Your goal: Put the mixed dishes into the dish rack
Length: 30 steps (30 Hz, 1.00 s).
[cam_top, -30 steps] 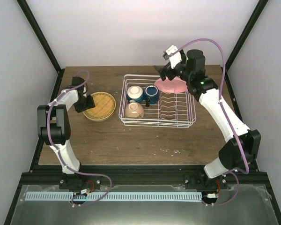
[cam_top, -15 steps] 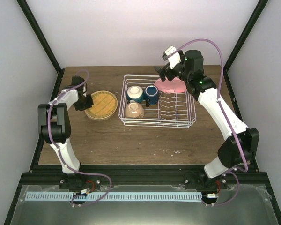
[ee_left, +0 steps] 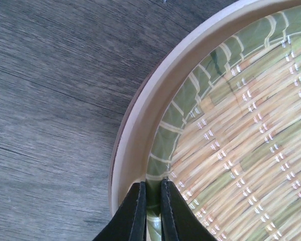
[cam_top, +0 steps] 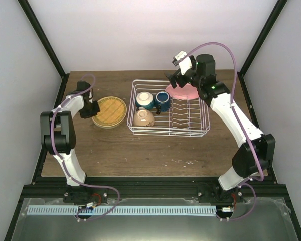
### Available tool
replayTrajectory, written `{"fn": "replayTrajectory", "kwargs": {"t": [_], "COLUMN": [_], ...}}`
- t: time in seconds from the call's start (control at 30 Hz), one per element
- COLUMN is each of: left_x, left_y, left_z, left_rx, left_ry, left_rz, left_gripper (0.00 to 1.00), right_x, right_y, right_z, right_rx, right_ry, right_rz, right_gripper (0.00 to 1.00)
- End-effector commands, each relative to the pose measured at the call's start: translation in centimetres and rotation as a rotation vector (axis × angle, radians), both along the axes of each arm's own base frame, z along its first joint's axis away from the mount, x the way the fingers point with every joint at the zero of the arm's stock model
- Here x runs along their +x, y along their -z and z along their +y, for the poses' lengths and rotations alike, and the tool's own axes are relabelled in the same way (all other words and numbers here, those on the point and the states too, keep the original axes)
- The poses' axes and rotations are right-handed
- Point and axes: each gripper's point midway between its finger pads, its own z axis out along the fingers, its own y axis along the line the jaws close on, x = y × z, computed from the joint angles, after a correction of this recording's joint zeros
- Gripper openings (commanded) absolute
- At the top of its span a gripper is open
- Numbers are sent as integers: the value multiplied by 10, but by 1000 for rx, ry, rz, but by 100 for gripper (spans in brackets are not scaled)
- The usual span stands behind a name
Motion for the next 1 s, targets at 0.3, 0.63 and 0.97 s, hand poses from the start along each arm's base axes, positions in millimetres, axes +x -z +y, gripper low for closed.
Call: {"fn": "replayTrajectory", "kwargs": {"t": [0.3, 0.63, 0.97], "left_x": [-10, -6, -18], "left_y": [-15, -30, -34], "left_z": [-19, -17, 7], "left_rx": [-141, -273, -395], "left_ry": [32, 12, -60], "left_rz": [-13, -82, -141], "left_gripper": [0, 0, 0], "right_x": [-1, -1, -2], "right_y": [-8, -2, 2], "right_z": [6, 9, 11], "right_rx": [-5, 11, 17], "right_ry": [-14, -25, -35], "right_rz": [-9, 24, 50], "right_gripper": [100, 100, 100]}}
